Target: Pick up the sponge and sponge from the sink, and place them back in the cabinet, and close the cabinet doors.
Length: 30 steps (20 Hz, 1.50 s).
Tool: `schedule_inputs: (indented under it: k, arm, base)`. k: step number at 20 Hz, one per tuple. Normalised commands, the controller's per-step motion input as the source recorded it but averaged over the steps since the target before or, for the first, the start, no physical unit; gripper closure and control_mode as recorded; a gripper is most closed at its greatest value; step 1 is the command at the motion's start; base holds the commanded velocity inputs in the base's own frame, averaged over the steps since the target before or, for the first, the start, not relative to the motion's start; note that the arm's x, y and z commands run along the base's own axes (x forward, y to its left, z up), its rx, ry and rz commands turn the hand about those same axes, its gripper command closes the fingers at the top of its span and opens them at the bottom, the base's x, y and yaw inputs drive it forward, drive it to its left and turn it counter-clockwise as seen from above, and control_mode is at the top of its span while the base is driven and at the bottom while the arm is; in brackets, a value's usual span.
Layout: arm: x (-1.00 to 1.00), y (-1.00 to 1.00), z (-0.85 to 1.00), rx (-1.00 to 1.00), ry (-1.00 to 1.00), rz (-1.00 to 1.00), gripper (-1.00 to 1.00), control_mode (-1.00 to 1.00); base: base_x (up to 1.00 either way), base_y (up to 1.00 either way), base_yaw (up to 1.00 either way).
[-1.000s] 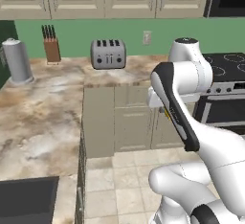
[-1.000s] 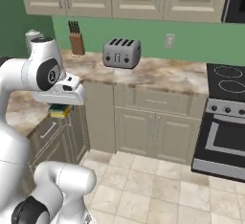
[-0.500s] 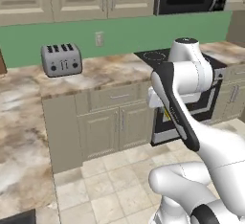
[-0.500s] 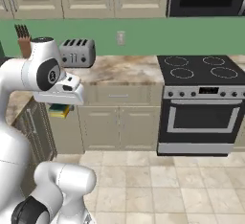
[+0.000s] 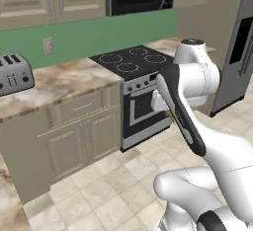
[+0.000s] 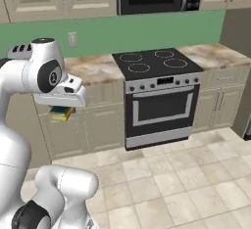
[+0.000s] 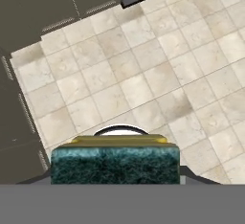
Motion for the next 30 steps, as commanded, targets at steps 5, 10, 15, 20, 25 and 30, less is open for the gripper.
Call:
schedule_inputs:
  k: [5, 10, 15, 20, 25, 30]
  arm:
    - [0.0, 0.0, 0.0, 0.0, 0.0, 0.0, 1.0, 1.0]
    - [0.0, 0.0, 0.0, 0.0, 0.0, 0.0, 1.0, 1.0]
    - [0.0, 0.0, 0.0, 0.0, 0.0, 0.0, 1.0, 1.0]
    - [0.0, 0.0, 0.0, 0.0, 0.0, 0.0, 1.0, 1.0]
    - [0.0, 0.0, 0.0, 0.0, 0.0, 0.0, 1.0, 1.0]
    - [0.0, 0.0, 0.0, 0.0, 0.0, 0.0, 1.0, 1.0]
  base:
    - [0.0, 0.0, -0.51]
    - [0.0, 0.0, -0.52]
    - [0.0, 0.0, -0.53]
    - [0.01, 0.0, -0.53]
    - [0.05, 0.0, -0.54]
    - [0.1, 0.0, -0.54]
